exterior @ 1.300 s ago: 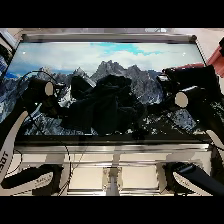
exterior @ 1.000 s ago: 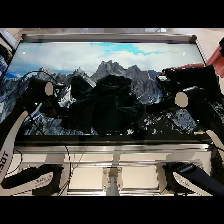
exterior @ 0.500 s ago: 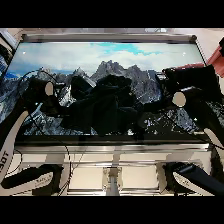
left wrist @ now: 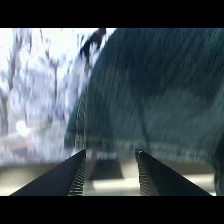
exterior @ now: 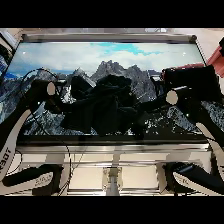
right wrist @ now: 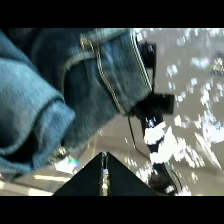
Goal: Fold the clothes and pants, and hang the long-sleeved shirts on hangers.
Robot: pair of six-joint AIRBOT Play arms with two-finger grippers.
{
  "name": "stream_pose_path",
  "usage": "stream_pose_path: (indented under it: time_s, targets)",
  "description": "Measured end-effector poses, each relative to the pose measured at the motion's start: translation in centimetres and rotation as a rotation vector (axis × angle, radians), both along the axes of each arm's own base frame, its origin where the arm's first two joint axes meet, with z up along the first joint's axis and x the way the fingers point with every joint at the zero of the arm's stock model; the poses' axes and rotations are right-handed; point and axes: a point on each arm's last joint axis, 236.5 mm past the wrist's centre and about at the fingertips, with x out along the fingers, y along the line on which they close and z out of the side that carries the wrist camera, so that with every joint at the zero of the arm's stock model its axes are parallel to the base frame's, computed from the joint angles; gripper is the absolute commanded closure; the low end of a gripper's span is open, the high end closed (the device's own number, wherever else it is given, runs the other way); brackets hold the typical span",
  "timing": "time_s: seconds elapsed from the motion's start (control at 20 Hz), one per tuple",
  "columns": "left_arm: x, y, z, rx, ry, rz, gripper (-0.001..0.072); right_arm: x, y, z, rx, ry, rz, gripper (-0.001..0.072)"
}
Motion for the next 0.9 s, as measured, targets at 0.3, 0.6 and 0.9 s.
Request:
stream_pose_path:
  time_s: [0.3, 0.6, 0.9]
  targets:
    - [3.4, -1.2, 0.0, -0.023, -0.135, -0.096, 0.0224, 2.7, 0.7, 0.4, 0.023, -0.108, 0.011, 0.0547]
    - [4.8, -3.7, 0.5, -0.084, -0.208, -0.305, 0.0223, 3.6, 0.9, -1.3, 0.011, -0.097, 0.024, 0.0442]
    - [1.0, -8.7, 0.2, -0.182, -0.107, -0.519, 0.0128, 3.6, 1.0, -2.1, 0.001, -0.082, 0.044, 0.0380]
